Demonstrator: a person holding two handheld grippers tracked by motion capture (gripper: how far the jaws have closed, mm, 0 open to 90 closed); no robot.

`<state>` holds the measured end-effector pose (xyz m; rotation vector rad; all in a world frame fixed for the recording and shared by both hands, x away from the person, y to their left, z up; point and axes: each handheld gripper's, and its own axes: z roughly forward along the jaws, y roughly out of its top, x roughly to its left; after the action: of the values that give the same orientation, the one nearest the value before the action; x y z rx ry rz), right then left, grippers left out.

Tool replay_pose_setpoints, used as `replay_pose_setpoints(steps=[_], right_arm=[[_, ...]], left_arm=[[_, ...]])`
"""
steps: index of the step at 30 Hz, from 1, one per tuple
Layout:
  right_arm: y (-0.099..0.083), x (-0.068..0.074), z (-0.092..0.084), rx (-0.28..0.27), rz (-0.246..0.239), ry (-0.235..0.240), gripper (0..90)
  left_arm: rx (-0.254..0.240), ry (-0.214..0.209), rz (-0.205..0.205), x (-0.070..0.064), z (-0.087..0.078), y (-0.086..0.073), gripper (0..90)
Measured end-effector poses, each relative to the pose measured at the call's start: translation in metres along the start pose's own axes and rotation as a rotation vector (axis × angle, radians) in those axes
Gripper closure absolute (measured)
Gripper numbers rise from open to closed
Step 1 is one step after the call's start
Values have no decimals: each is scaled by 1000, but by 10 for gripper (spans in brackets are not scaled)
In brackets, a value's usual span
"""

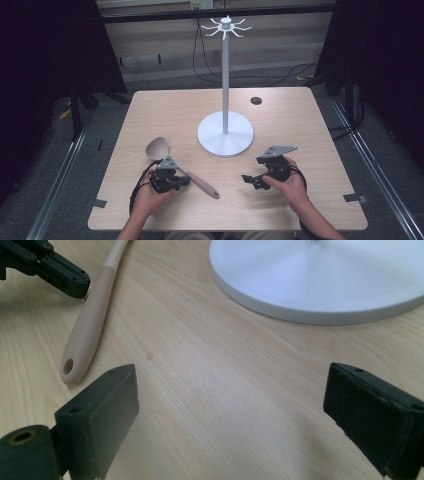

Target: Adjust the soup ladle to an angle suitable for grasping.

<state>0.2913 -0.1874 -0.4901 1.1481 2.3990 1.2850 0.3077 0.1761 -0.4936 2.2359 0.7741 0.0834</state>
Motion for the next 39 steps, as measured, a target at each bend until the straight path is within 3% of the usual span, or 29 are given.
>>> replay_pose_setpoints(steps=[13, 25, 39], right_arm=[[-8, -1, -9, 1, 19, -24, 74], [-17, -2, -18, -1, 39, -49, 75], [-26, -5, -28, -10, 62, -77, 78]], left_arm=[[-29, -12, -2, -1, 12, 10, 883], [-42, -9, 29, 1, 25, 22, 870], [-80, 2, 21, 4, 37, 33, 858]])
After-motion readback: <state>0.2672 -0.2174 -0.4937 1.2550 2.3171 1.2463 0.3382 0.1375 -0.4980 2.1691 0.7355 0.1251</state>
